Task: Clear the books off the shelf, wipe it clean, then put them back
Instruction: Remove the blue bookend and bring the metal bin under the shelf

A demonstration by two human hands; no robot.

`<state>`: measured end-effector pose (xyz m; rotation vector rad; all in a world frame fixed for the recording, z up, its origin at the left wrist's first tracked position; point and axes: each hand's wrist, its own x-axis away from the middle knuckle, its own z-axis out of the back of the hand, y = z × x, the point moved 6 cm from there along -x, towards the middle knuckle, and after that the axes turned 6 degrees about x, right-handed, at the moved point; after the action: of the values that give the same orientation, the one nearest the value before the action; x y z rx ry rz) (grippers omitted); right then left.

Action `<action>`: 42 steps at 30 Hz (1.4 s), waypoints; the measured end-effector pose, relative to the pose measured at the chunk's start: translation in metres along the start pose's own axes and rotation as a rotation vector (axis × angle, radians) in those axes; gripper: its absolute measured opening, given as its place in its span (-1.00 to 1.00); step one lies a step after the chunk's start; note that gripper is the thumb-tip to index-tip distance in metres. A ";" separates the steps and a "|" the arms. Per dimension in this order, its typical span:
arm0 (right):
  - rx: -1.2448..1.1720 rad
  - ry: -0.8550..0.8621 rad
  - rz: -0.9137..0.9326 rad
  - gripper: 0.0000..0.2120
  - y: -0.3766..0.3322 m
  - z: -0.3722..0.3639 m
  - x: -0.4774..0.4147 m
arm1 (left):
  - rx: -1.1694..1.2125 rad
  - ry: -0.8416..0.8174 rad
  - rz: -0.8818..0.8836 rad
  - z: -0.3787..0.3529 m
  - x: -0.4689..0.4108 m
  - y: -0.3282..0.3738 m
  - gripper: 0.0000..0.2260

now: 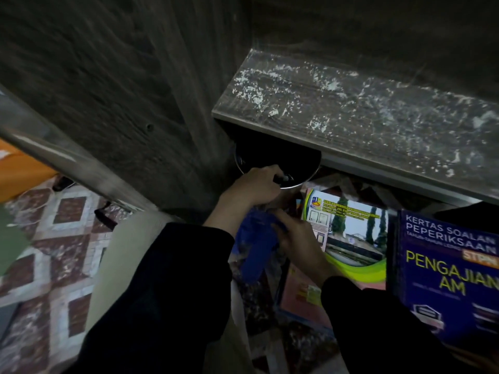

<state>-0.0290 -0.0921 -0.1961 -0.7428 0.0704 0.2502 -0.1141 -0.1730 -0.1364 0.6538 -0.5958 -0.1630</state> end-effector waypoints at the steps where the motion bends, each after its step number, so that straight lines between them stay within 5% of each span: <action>1: -0.011 0.000 -0.020 -0.74 0.002 -0.001 -0.002 | -0.006 0.001 0.002 0.000 -0.002 0.000 -0.63; 5: 0.160 0.060 -0.093 -0.79 0.020 0.001 0.001 | -0.044 0.025 0.030 0.005 -0.007 -0.005 -0.64; 11: 0.042 0.037 -0.142 -0.74 0.028 -0.020 0.002 | -0.024 0.070 0.039 0.012 -0.006 -0.005 -0.66; 21: -0.021 0.003 -0.277 -0.45 0.052 -0.048 0.017 | 0.014 0.090 -0.012 0.017 -0.004 0.003 -0.65; 27: -0.080 -0.185 -0.416 -0.32 0.063 -0.079 0.023 | 0.001 0.095 -0.049 0.018 -0.006 0.008 -0.64; 33: -0.060 -0.429 -0.527 -0.39 0.073 -0.110 0.028 | -0.009 0.113 -0.061 0.018 -0.007 0.012 -0.64; 42: 0.114 -0.510 -0.646 -0.38 0.078 -0.111 0.022 | -0.034 0.082 -0.052 0.014 -0.009 0.011 -0.64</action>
<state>-0.0246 -0.1082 -0.3324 -0.5367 -0.6274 -0.1866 -0.1304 -0.1692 -0.1252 0.6401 -0.4970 -0.1934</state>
